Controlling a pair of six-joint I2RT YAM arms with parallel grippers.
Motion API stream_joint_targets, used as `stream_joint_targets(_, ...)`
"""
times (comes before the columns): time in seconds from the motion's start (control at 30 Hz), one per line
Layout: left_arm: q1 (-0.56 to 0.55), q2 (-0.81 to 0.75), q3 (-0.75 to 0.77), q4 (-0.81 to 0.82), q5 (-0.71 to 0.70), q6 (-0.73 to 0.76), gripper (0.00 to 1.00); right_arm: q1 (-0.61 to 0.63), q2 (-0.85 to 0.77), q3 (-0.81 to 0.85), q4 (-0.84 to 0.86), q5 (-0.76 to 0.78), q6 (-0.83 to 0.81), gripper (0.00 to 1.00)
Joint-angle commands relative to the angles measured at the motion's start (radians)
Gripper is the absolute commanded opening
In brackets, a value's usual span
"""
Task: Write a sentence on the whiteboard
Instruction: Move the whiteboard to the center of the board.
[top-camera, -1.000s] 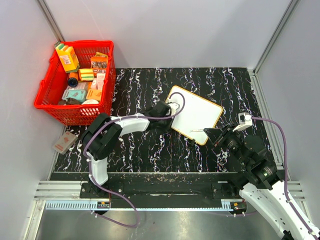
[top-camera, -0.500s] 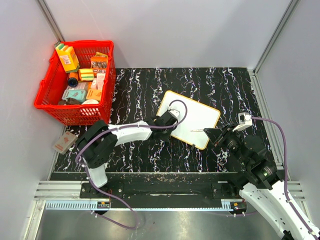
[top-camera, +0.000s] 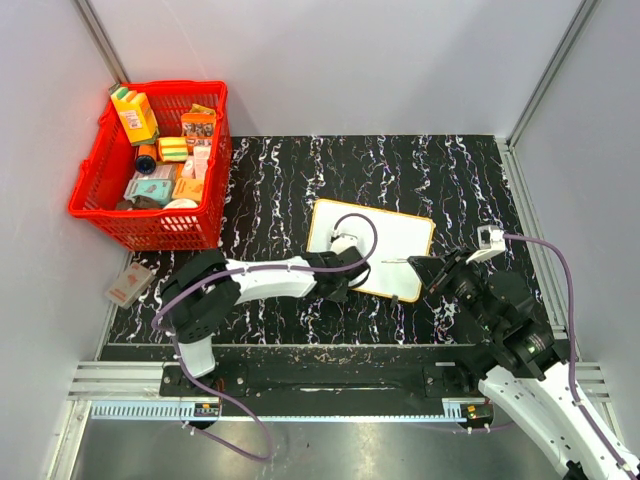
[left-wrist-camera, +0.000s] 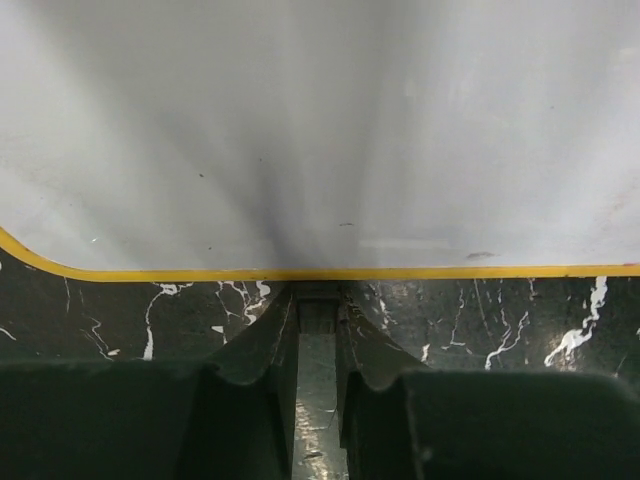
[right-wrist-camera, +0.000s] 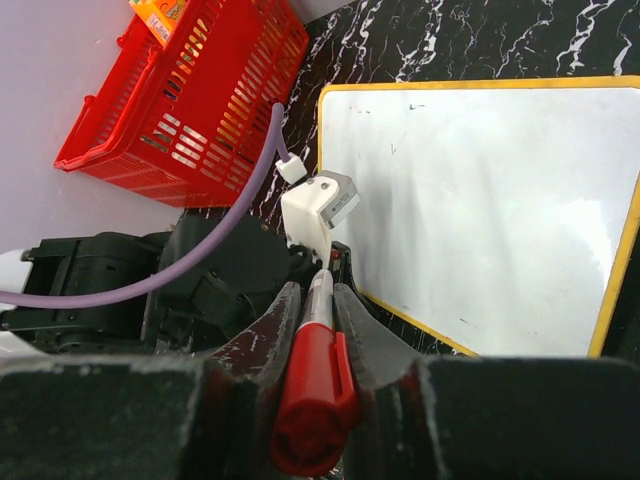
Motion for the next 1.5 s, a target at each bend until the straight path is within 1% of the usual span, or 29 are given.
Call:
stream_joint_targets(0.0, -0.031, 0.055, 0.074, -0.108, -0.046, -0.138, 0.00, 0.004, -0.023, 0.001, 0.013, 0.031, -0.008, 0.00)
stream_joint_targets(0.03, -0.034, 0.061, 0.079, -0.117, -0.048, -0.146, 0.00, 0.004, -0.030, 0.001, 0.010, 0.034, -0.010, 0.00)
stream_joint_targets(0.13, -0.050, 0.058, 0.084, -0.113, -0.049, -0.160, 0.13, 0.004, -0.044, 0.006, 0.001, 0.035, -0.013, 0.00)
stream_joint_targets(0.2, -0.065, 0.040, 0.076, -0.099, -0.049, -0.160, 0.28, 0.004, -0.047, 0.006, -0.004, 0.037, -0.013, 0.00)
stream_joint_targets(0.27, -0.074, 0.020, 0.056, -0.067, -0.043, -0.154, 0.38, 0.005, -0.054, 0.006, -0.004, 0.038, -0.013, 0.00)
stream_joint_targets(0.3, -0.082, -0.006, 0.047, -0.054, -0.043, -0.155, 0.51, 0.004, -0.055, 0.007, -0.005, 0.041, -0.014, 0.00)
stream_joint_targets(0.4, -0.093, -0.067, 0.007, 0.007, -0.026, -0.132, 0.67, 0.004, -0.060, 0.011, -0.010, 0.043, -0.019, 0.00)
stream_joint_targets(0.43, -0.096, -0.088, -0.010, 0.062, -0.011, -0.119, 0.70, 0.004, -0.061, 0.011, -0.012, 0.044, -0.019, 0.00)
stream_joint_targets(0.5, -0.099, -0.150, -0.062, 0.110, 0.026, -0.090, 0.72, 0.002, -0.064, 0.015, -0.018, 0.050, -0.025, 0.00)
stream_joint_targets(0.53, -0.100, -0.172, -0.080, 0.152, 0.037, -0.079, 0.75, 0.004, -0.064, 0.018, -0.021, 0.049, -0.028, 0.00)
stream_joint_targets(0.63, -0.099, -0.261, -0.145, 0.170, 0.028, -0.059, 0.80, 0.004, -0.067, 0.029, -0.030, 0.054, -0.036, 0.00)
stream_joint_targets(0.67, -0.097, -0.293, -0.169, 0.171, 0.022, -0.043, 0.80, 0.004, -0.070, 0.029, -0.030, 0.054, -0.036, 0.00)
stream_joint_targets(0.8, -0.085, -0.321, -0.208, 0.196, 0.028, -0.014, 0.81, 0.004, -0.066, 0.027, -0.030, 0.054, -0.037, 0.00)
stream_joint_targets(0.93, -0.065, -0.315, -0.249, 0.286, 0.104, 0.020, 0.79, 0.005, -0.063, 0.031, -0.030, 0.052, -0.039, 0.00)
stream_joint_targets(0.97, -0.059, -0.306, -0.251, 0.304, 0.127, 0.027, 0.74, 0.002, -0.064, 0.032, -0.030, 0.052, -0.039, 0.00)
stream_joint_targets(1.03, -0.053, -0.289, -0.238, 0.317, 0.138, 0.032, 0.68, 0.004, -0.064, 0.035, -0.030, 0.054, -0.041, 0.00)
stream_joint_targets(1.07, -0.044, -0.264, -0.231, 0.315, 0.143, 0.033, 0.58, 0.004, -0.066, 0.038, -0.032, 0.051, -0.041, 0.00)
stream_joint_targets(1.17, -0.033, -0.220, -0.206, 0.306, 0.146, 0.043, 0.47, 0.004, -0.064, 0.043, -0.036, 0.052, -0.042, 0.00)
stream_joint_targets(1.27, -0.025, -0.185, -0.191, 0.297, 0.137, 0.050, 0.45, 0.004, -0.064, 0.044, -0.039, 0.057, -0.048, 0.00)
stream_joint_targets(1.37, -0.016, -0.155, -0.163, 0.250, 0.106, 0.050, 0.45, 0.004, -0.066, 0.046, -0.044, 0.058, -0.048, 0.00)
stream_joint_targets(1.47, -0.013, -0.149, -0.165, 0.260, 0.112, 0.067, 0.45, 0.004, -0.064, 0.041, -0.041, 0.060, -0.048, 0.00)
